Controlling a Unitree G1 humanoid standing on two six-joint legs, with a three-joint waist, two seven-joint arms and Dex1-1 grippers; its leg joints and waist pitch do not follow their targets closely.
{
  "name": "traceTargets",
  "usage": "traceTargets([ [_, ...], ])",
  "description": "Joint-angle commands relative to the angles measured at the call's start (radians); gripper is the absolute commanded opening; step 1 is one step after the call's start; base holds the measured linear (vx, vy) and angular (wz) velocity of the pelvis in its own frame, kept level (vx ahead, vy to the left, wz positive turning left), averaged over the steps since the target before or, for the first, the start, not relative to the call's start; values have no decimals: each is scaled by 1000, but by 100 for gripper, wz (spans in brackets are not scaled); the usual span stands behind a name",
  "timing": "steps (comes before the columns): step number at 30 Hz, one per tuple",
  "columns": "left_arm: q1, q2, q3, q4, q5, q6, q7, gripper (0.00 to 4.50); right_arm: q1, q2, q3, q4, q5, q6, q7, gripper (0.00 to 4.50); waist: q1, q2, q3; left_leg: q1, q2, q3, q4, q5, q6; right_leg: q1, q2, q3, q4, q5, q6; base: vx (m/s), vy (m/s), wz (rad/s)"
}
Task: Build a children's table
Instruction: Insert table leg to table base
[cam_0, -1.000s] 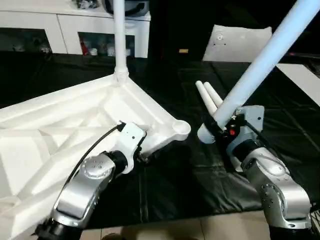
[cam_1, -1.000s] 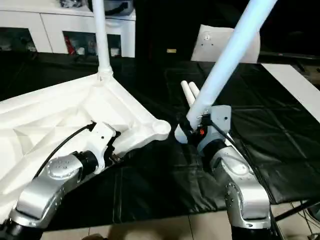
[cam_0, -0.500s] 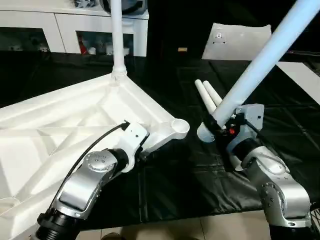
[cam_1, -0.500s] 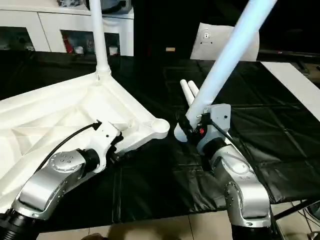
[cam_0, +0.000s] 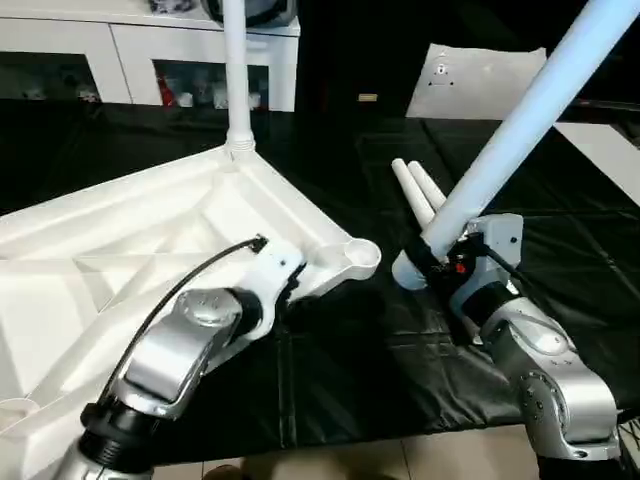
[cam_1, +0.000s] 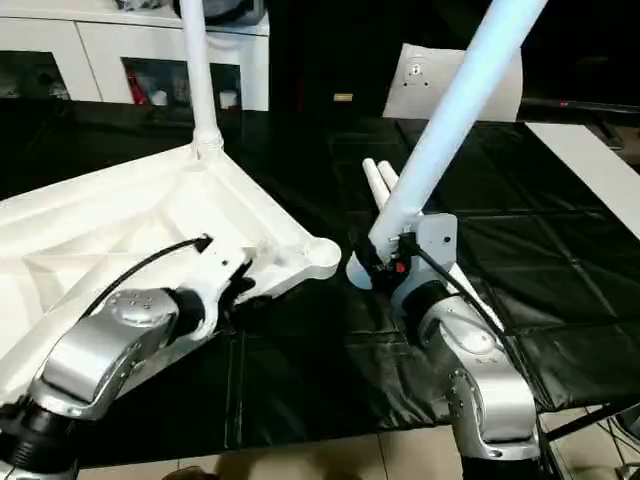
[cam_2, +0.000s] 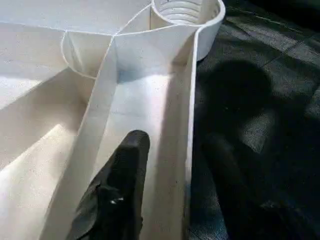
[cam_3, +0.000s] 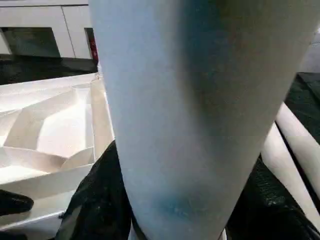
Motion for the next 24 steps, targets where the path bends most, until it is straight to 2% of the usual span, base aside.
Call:
traceTargets([
  [1, -16, 0, -25, -14, 7, 19, -7, 178, 3, -11, -6, -4, -12, -17, -1, 193, 5, 15, -63, 10, 72, -13, -78, -32, 35, 36, -97, 52, -65, 79, -216, 0, 0, 0],
  [3, -21, 2, -30, -14, 5, 27, -7, 160, 4, -11, -5, -3, -13, -19, -2, 193, 7, 15, -62, 10, 72, -13, -79, -32, 37, 36, -97, 51, -65, 84, -223, 0, 0, 0],
  [8, -25, 12, -35, -9, 5, 30, -15, 115, 6, -11, -2, -1, -15, -23, -2, 193, 10, 17, -60, 12, 74, -13, -82, -75, 20, 35, -97, 51, -69, 21, -219, 0, 0, 0],
  [9, -25, 15, -35, -8, 5, 30, -17, 96, 6, -11, -1, 0, -15, -24, -2, 193, 11, 18, -60, 13, 74, -13, -82, -75, 18, 34, -97, 51, -69, 24, -218, 0, 0, 0],
  [16, -26, 28, -52, 9, 5, 20, -32, 46, 6, -5, 2, 4, -22, -31, 0, 193, 18, 21, -63, 14, 73, -12, -80, -53, 19, 35, -97, 51, -65, 68, -218, 0, 0, 0],
  [18, -25, 33, -57, 20, 11, 7, -37, 38, 7, -4, 2, 4, -22, -33, 0, 193, 21, 21, -62, 14, 73, -12, -80, -56, 18, 35, -96, 51, -66, 64, -217, 0, 0, 0],
  [19, -25, 36, -59, 23, 13, 1, -40, 15, 7, -4, 2, 4, -22, -34, 1, 193, 22, 21, -63, 14, 73, -12, -81, -59, 16, 35, -96, 51, -66, 60, -216, 0, 0, 0],
  [22, -24, 56, -71, 31, 12, -35, -76, 2, 7, -4, 1, 8, -22, -37, 2, 193, 23, 20, -64, 14, 72, -12, -81, -52, 16, 36, -96, 51, -65, 69, -212, 0, 0, 0],
  [24, -17, 78, -75, 44, 2, -108, -128, 1, 5, -4, 1, 10, -23, -39, 1, 193, 23, 19, -64, 13, 70, -11, -81, -44, 20, 37, -96, 52, -65, 72, -208, 0, 0, 0],
])
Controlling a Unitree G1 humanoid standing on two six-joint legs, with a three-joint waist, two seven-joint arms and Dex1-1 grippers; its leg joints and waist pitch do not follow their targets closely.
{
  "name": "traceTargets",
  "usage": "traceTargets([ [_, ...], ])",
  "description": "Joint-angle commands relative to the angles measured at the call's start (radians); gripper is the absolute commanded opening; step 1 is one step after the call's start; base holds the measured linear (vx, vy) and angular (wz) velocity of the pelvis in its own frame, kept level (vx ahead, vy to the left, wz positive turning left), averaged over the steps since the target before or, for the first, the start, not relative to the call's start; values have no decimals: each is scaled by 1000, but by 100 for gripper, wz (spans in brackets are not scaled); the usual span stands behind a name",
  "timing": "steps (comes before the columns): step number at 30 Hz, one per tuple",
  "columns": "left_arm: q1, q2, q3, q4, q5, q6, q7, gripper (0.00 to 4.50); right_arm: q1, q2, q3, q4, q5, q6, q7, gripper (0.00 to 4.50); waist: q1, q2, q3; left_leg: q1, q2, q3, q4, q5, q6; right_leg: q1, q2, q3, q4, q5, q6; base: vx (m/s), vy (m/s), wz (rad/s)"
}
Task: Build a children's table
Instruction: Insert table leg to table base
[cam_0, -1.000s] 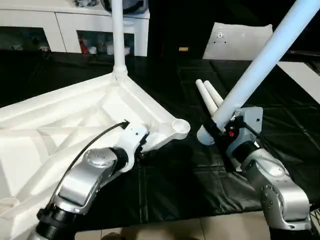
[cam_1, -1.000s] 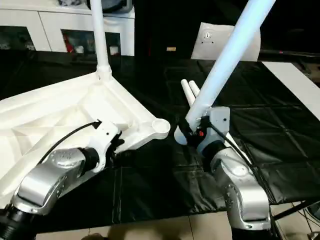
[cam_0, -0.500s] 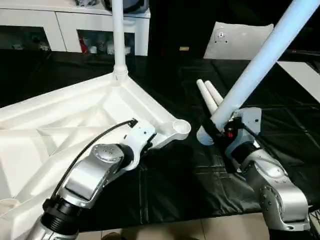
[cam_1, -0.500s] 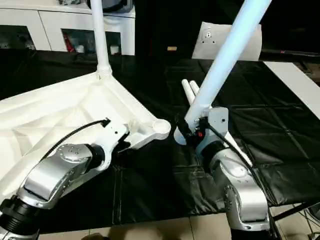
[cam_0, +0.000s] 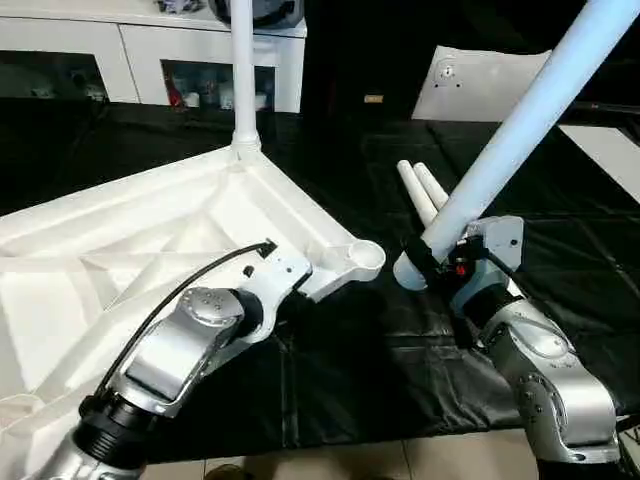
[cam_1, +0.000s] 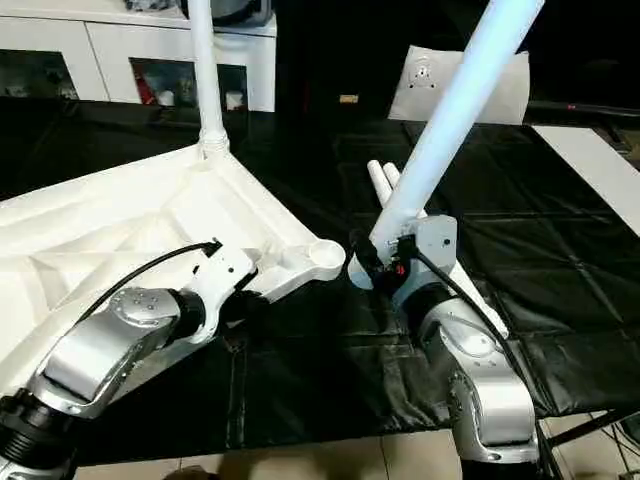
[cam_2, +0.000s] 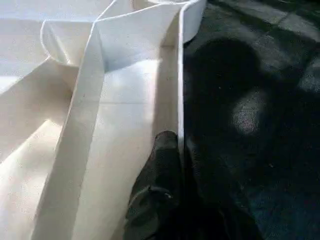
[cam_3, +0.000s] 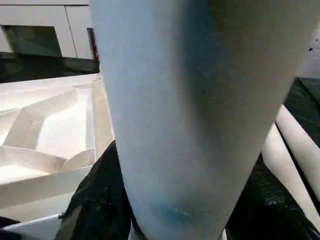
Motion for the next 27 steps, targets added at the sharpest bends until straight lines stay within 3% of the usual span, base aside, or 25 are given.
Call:
traceTargets([
  [1, 3, 21, -22, 19, -4, -79, -53, 1, -7, -4, -4, 12, -2, -15, 1, 193, 1, 17, -64, 13, 71, -11, -79, -47, 20, 35, -95, 52, -65, 73, -209, 0, 0, 0],
  [3, 8, 61, -21, 40, -10, -174, -120, 1, -13, -3, -5, 17, -2, -18, 1, 193, 3, 14, -62, 12, 69, -11, -81, -54, 25, 37, -97, 52, -67, 54, -203, 0, 0, 0],
  [5, 21, 109, -15, 64, -7, -339, -203, 1, -17, -2, -6, 20, -1, -21, 3, 193, 5, 15, -61, 14, 68, -10, -81, -60, 27, 33, -97, 53, -72, 40, -200, 0, 0, 0],
  [6, 24, 134, -8, 76, -12, -370, -241, 1, -19, -3, -6, 23, -1, -22, 3, 193, 3, 9, -59, 13, 67, -7, -86, -79, 23, 34, -96, 54, -74, 7, -190, 0, 0, 0],
  [8, 17, 182, 1, 114, -9, -414, -295, 0, -23, -3, -6, 28, 0, -23, 4, 193, 8, 15, -56, 18, 69, -5, -89, -108, 16, 27, -97, 54, -79, -61, -185, 0, 0, 0],
  [12, -22, 238, 40, 194, -20, -455, -362, 0, -29, -1, -2, 37, -2, -26, 6, 193, 5, 19, -55, 19, 72, -8, -95, -115, -4, 23, -95, 48, -70, -48, -191, 0, 0, 0],
  [16, -37, 236, 49, 217, -24, -469, -365, 0, -31, 1, 2, 40, -3, -28, 5, 193, 4, 18, -56, 18, 73, -5, -93, -109, -2, 24, -98, 50, -67, -21, -202, 0, 0, 0],
  [17, -42, 227, 58, 229, -31, -478, -367, 45, -32, 2, 3, 41, -3, -29, 4, 193, 5, 19, -56, 18, 74, -5, -93, -107, -1, 24, -99, 50, -67, -20, -203, 0, 0, 0],
  [18, -50, 215, 72, 246, -49, -481, -379, 56, -34, 3, 5, 41, -3, -29, 4, 193, 4, 19, -52, 18, 72, -3, -93, -104, 1, 21, -98, 51, -70, -21, -204, 0, 0, 0],
  [22, -61, 196, 88, 272, -78, -492, -406, 76, -36, 4, 11, 38, -2, -26, 6, 193, 6, 21, -52, 17, 74, -3, -93, -109, -4, 23, -100, 51, -70, -25, -213, 0, 0, 0],
  [27, -85, 151, 81, 290, -70, -493, -391, 100, -40, 2, 20, 36, -3, -24, 14, 193, 4, 15, -54, 15, 74, 0, -91, -86, 8, 26, -100, 51, -66, 6, -212, 0, 0, 0],
])
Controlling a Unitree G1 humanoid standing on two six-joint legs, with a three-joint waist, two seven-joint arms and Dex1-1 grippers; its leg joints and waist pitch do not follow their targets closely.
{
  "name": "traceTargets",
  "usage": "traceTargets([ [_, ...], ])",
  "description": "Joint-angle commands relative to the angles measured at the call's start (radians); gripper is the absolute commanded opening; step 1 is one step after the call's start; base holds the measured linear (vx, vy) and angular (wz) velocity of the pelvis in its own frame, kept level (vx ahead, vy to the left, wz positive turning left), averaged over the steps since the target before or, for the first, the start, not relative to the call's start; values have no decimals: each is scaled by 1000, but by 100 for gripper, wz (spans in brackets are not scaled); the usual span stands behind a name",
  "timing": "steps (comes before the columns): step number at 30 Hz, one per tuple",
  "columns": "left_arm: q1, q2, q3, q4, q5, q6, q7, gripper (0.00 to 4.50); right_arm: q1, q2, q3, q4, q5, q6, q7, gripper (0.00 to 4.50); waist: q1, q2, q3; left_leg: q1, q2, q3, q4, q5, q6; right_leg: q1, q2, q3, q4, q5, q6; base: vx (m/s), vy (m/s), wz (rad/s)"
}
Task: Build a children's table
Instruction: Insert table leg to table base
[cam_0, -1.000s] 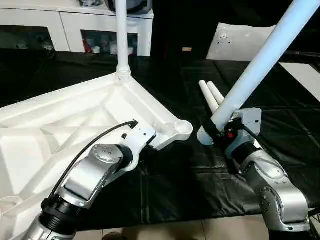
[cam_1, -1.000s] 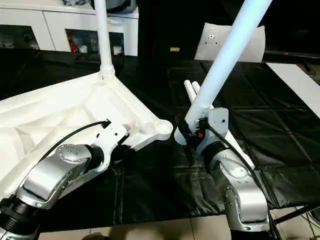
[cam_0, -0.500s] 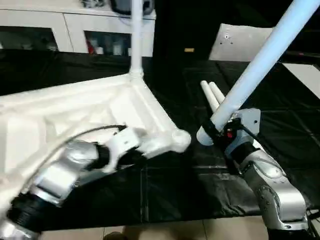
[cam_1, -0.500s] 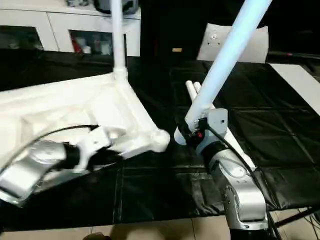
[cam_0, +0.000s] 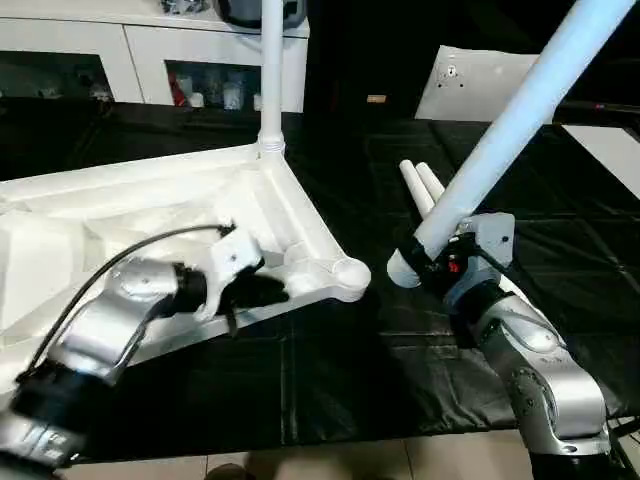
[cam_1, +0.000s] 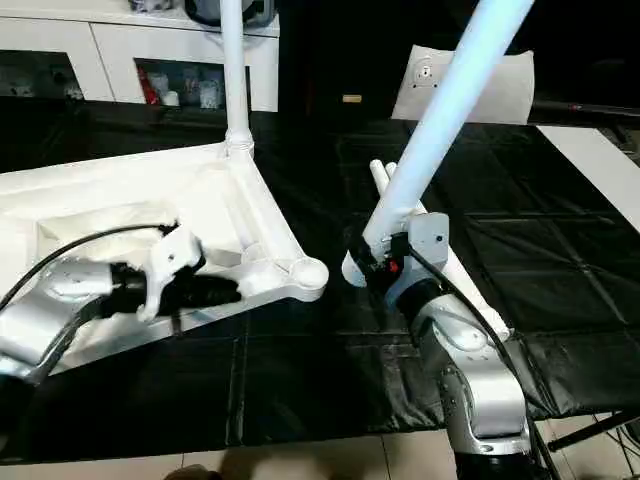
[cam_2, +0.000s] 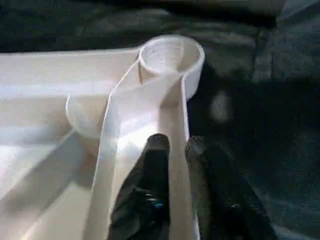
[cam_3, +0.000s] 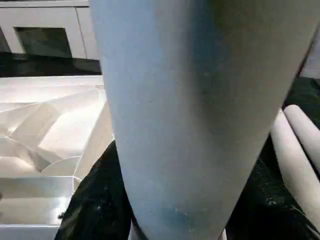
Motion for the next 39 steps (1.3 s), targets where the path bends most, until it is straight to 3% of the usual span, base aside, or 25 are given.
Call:
traceTargets([
  [1, -22, -19, -6, 8, 5, -4, 2, 100, -11, -6, -4, -1, -2, -6, 8, 193, 0, 10, -55, 14, 70, -9, -78, -93, 15, 30, -100, 53, -66, 8, -209, 0, 0, 0],
  [6, -50, -72, -24, 42, 19, -4, 26, 100, -17, -5, 1, 5, -4, -7, 9, 193, 3, 9, -56, 12, 69, -7, -75, -79, 24, 31, -102, 54, -67, 18, -209, 0, 0, 0],
  [7, -52, -78, -27, 45, 19, 0, 27, 118, -18, -6, 3, 6, -5, -8, 9, 193, 2, 8, -56, 11, 69, -7, -75, -74, 25, 32, -101, 54, -66, 22, -208, 0, 0, 0],
  [12, -49, -76, -53, 55, 62, -9, 31, 141, -22, -8, 4, 9, -5, -10, 9, 193, 1, 7, -59, 10, 70, -7, -73, -50, 40, 33, -100, 54, -62, 71, -208, 0, 0, 0],
  [15, -38, -73, -52, 35, 39, 34, -1, 141, -23, -8, 4, 11, -7, -10, 10, 193, 2, 7, -61, 10, 70, -6, -72, -34, 43, 32, -100, 54, -58, 97, -216, 0, 0, 0],
  [22, -47, -75, -64, 80, 93, 22, 41, 142, -28, -5, 6, 18, -9, -13, 12, 193, 1, 7, -59, 10, 70, -5, -72, -55, 47, 31, -99, 54, -61, 75, -216, 0, 0, 0],
  [24, -46, -72, -67, 74, 90, 41, 26, 105, -29, -5, 6, 19, -9, -14, 13, 193, 2, 8, -60, 11, 71, -6, -72, -56, 44, 30, -100, 53, -61, 73, -219, 0, 0, 0],
  [34, -30, -37, -96, 40, 115, 57, -26, 55, -38, -6, 4, 30, -10, -20, 17, 193, 1, 8, -60, 10, 70, -6, -73, -59, 38, 30, -99, 54, -61, 65, -218, 0, 0, 0],
  [35, -29, -36, -97, 39, 115, 56, -28, 26, -38, -6, 4, 31, -10, -20, 17, 193, 2, 7, -60, 10, 70, -5, -73, -56, 40, 29, -99, 53, -60, 70, -219, 0, 0, 0],
  [39, -30, -34, -99, 32, 117, 53, -40, 22, -52, -9, 18, 46, -14, -23, 33, 193, 2, 8, -61, 10, 71, -5, -72, -52, 44, 29, -99, 53, -59, 76, -224, 0, 0, 0],
])
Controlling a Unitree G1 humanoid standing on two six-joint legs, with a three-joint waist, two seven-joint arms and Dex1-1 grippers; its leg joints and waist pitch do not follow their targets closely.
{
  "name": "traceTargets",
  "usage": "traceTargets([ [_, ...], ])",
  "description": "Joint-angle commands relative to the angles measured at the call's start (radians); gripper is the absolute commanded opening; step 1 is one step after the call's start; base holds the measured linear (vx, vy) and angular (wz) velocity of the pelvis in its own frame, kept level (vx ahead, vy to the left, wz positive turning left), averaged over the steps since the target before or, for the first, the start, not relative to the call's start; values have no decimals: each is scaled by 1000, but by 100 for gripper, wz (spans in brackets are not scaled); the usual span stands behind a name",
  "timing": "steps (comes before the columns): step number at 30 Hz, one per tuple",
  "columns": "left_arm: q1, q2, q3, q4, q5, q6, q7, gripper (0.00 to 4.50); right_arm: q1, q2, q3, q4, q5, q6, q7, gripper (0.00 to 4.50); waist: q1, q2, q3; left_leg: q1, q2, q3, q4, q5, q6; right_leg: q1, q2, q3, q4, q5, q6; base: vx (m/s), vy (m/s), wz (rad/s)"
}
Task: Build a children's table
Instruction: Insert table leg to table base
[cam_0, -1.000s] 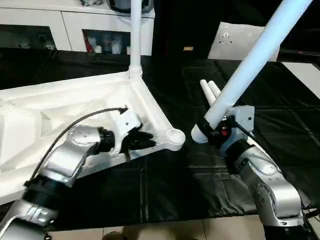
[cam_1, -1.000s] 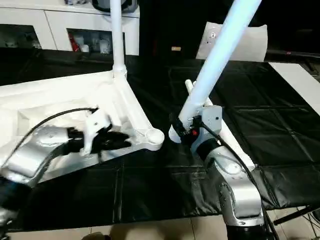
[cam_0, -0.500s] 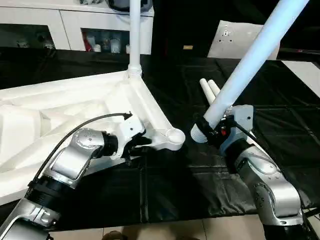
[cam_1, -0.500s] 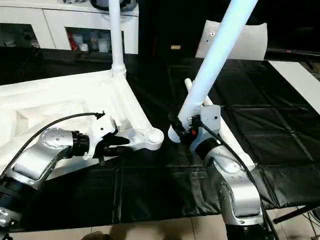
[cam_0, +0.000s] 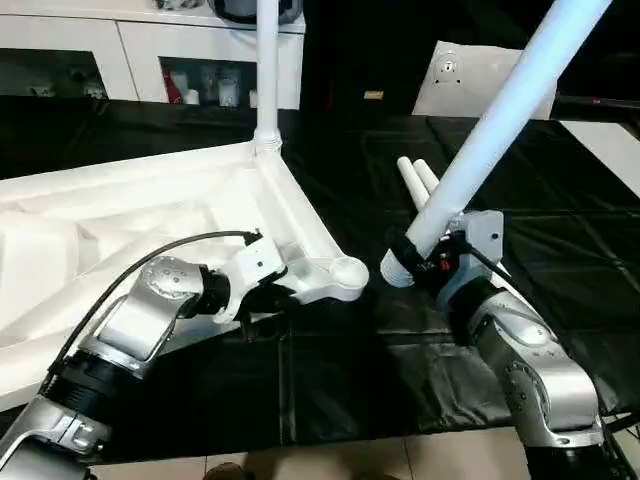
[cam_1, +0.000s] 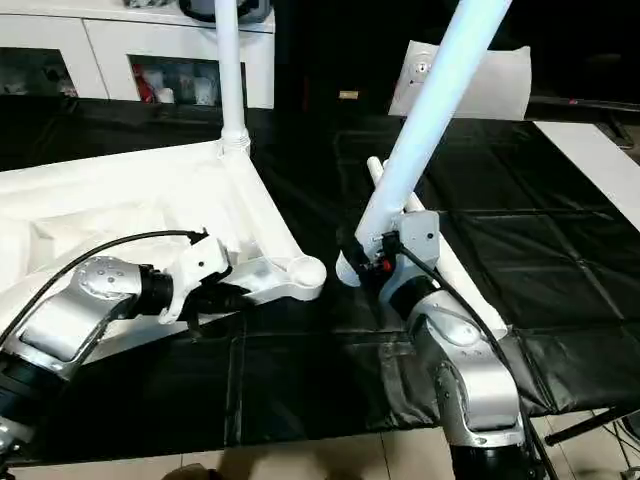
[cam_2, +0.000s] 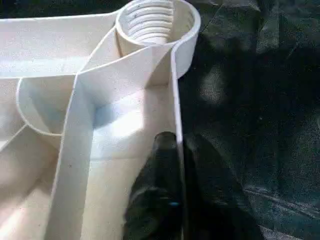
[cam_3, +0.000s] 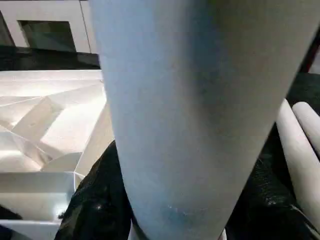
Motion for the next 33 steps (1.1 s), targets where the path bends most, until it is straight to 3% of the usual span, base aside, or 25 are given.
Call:
traceTargets([
  [1, 8, 3, -26, -13, 12, -3, -28, 11, -25, -9, 11, 8, -5, -19, 15, 193, 2, 9, -60, 18, 70, -9, -71, -63, 34, 39, -100, 50, -63, 64, -224, 0, 0, 0],
  [5, 3, 6, -21, -2, 15, -56, -32, 0, -56, -3, 30, 25, 19, -32, 66, 193, 3, 10, -63, 17, 70, -9, -70, -64, 36, 41, -100, 50, -61, 61, -223, 0, 0, 0],
  [8, 7, 16, -18, 0, 11, -95, -55, 0, -82, -11, 44, 37, 79, 7, 153, 193, 4, 11, -64, 17, 71, -10, -70, -64, 46, 42, -101, 50, -60, 81, -225, 0, 0, 0],
  [9, 9, 26, -16, 4, 12, -110, -66, 0, -114, -19, 44, 74, 144, 59, 242, 193, 5, 9, -66, 18, 71, -10, -69, -60, 50, 43, -99, 50, -58, 89, -229, 0, 0, 0],
  [10, 9, 29, -17, 6, 15, -112, -68, 0, -123, -22, 45, 89, 159, 68, 268, 193, 5, 8, -66, 17, 71, -11, -69, -58, 58, 44, -101, 48, -56, 91, -237, 0, 0, 0],
  [11, 9, 29, -17, 6, 15, -112, -68, 0, -123, -22, 45, 89, 159, 68, 268, 193, 8, 10, -64, 18, 73, -9, -69, -60, 56, 40, -102, 48, -59, 82, -239, 0, 0, 0],
  [12, 11, 43, -21, 16, 21, -137, -84, 0, -142, -41, 65, 143, 151, 55, 331, 193, 8, 0, -67, 16, 71, -8, -67, -58, 57, 42, -102, 47, -57, 73, -242, 0, 0, 0],
  [14, 13, 48, -20, 17, 19, -147, -94, 0, -150, -48, 74, 170, 137, 48, 345, 193, 10, 4, -66, 18, 72, -7, -68, -46, 51, 40, -102, 47, -57, 74, -240, 0, 0, 0],
  [15, 14, 52, -17, 18, 17, -151, -98, 0, -161, -56, 83, 200, 127, 42, 366, 193, 9, -9, -67, 18, 73, -5, -68, -44, 53, 40, -100, 46, -58, 74, -239, 0, 0, 0],
  [16, 15, 53, -15, 19, 16, -152, -100, 0, -167, -59, 88, 217, 121, 40, 376, 193, 12, -4, -67, 17, 71, -6, -68, -42, 53, 40, -103, 46, -57, 67, -242, 0, 0, 0],
  [17, 18, 58, -11, 18, 11, -156, -108, 0, -178, -73, 102, 240, 109, 46, 395, 193, 12, -11, -68, 17, 72, -5, -68, -39, 52, 41, -102, 45, -57, 65, -241, 0, 0, 0],
  [21, 23, 67, 0, 28, 3, -180, -125, 0, -198, -102, 128, 282, 90, 28, 444, 193, 13, -9, -68, 17, 71, -4, -66, -31, 57, 40, -103, 46, -56, 66, -237, 0, 0, 0],
  [22, 23, 68, 2, 31, 1, -185, -129, 0, -200, -107, 133, 291, 81, 11, 452, 193, 15, -14, -69, 17, 71, -4, -65, -31, 60, 41, -104, 46, -57, 63, -236, 0, 0, 0],
  [33, 20, 79, -4, 39, -24, -238, -213, 0, -231, -111, 151, 399, 69, -52, 522, 193, 20, -8, -71, 20, 73, -4, -65, -50, 51, 36, -102, 45, -55, 45, -246, 0, 0, 0],
])
